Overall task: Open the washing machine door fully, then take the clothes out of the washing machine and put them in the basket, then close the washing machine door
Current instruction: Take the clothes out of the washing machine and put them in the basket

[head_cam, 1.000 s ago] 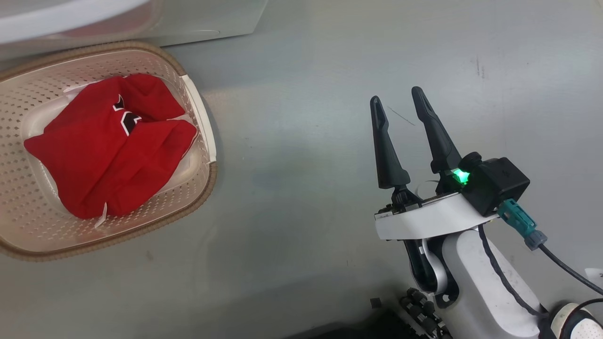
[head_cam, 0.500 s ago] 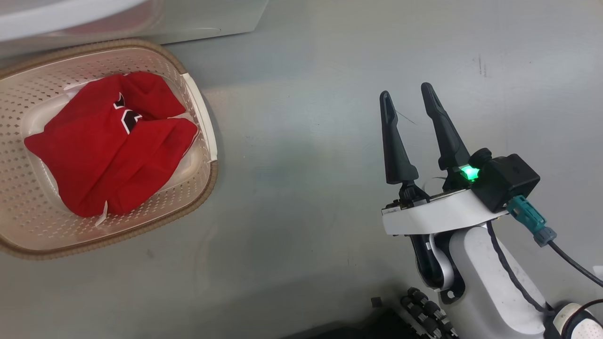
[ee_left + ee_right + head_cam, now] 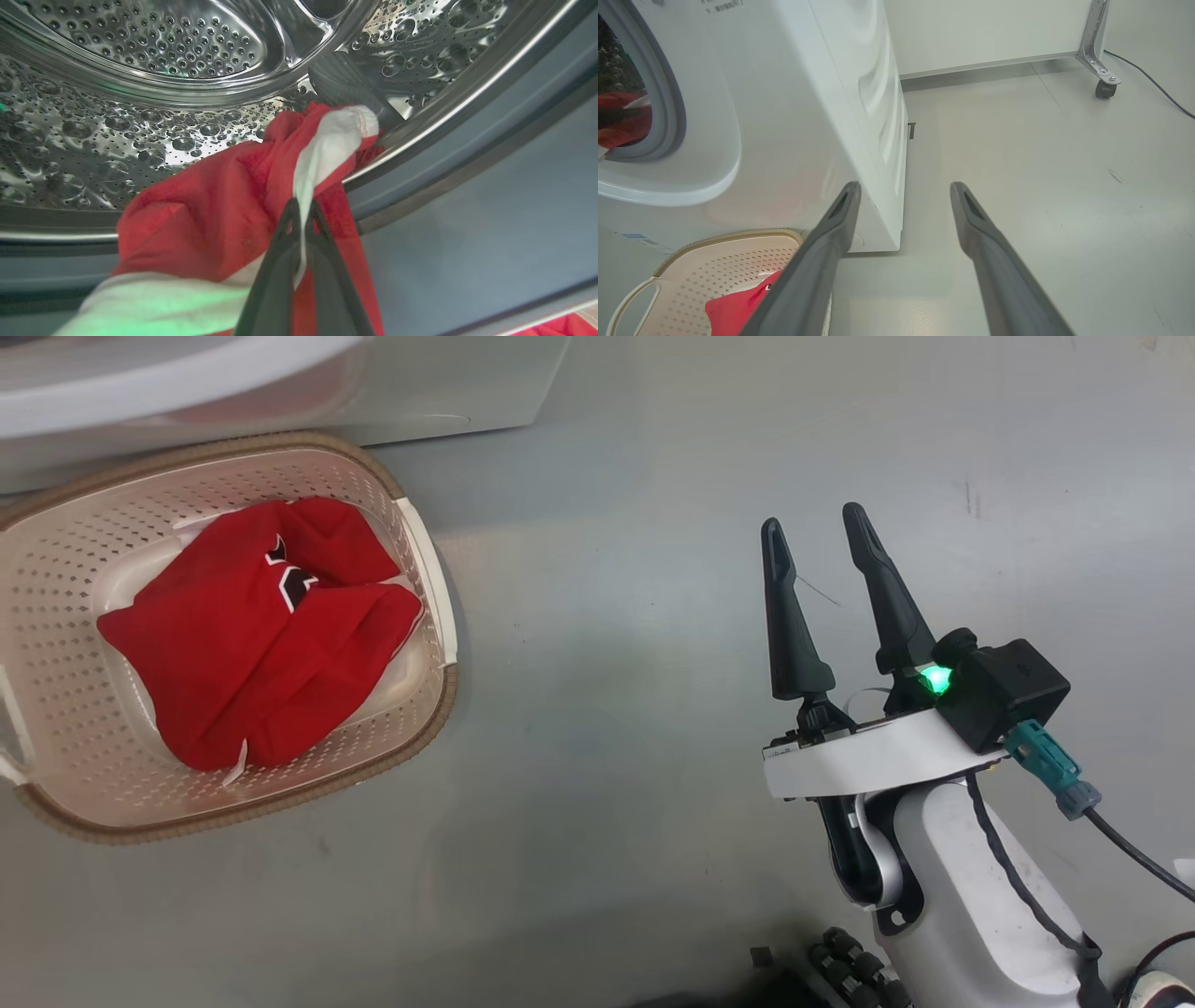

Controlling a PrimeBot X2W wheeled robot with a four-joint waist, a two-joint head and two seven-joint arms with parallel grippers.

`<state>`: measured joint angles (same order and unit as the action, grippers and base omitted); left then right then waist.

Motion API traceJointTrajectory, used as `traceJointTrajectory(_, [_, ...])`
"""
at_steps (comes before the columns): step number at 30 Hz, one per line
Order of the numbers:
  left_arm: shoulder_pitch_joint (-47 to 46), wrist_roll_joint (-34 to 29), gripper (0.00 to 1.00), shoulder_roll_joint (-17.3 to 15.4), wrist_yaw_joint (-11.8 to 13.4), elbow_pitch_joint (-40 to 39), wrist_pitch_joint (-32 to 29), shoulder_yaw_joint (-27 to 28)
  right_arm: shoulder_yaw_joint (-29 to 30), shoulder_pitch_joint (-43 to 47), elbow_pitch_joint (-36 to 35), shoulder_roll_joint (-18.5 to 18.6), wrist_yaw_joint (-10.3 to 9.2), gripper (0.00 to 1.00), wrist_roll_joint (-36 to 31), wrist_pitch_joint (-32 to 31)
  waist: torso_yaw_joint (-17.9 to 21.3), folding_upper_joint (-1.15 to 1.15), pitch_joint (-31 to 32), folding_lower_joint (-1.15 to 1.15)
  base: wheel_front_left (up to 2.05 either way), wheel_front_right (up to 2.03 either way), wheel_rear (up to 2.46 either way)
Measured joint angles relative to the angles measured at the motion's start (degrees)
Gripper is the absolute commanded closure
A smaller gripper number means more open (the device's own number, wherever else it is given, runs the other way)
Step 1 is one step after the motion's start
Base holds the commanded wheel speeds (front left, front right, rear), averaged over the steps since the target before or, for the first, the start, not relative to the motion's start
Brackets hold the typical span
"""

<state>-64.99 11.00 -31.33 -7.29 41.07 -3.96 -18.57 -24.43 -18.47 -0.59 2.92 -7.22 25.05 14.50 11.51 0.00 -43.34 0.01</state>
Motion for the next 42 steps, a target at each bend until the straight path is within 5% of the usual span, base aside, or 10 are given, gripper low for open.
traceJointTrajectory(26, [5.9,3.8,1.0,9.5,0.0,6.1,16.2,-0.4,1.3,0.2,4.8,0.2,0.0,0.0,-1.6,0.0,-4.0,0.0,10.5,-0.01,0.0,0.0,0.0])
traceJointTrajectory(42, [13.5,6.3,1.0,14.3,0.0,3.4,18.2,-1.5,3.0,3.7,7.1,0.2,0.0,0.0,-2.2,0.0,-7.9,0.0,19.9,-0.01,0.0,0.0,0.0])
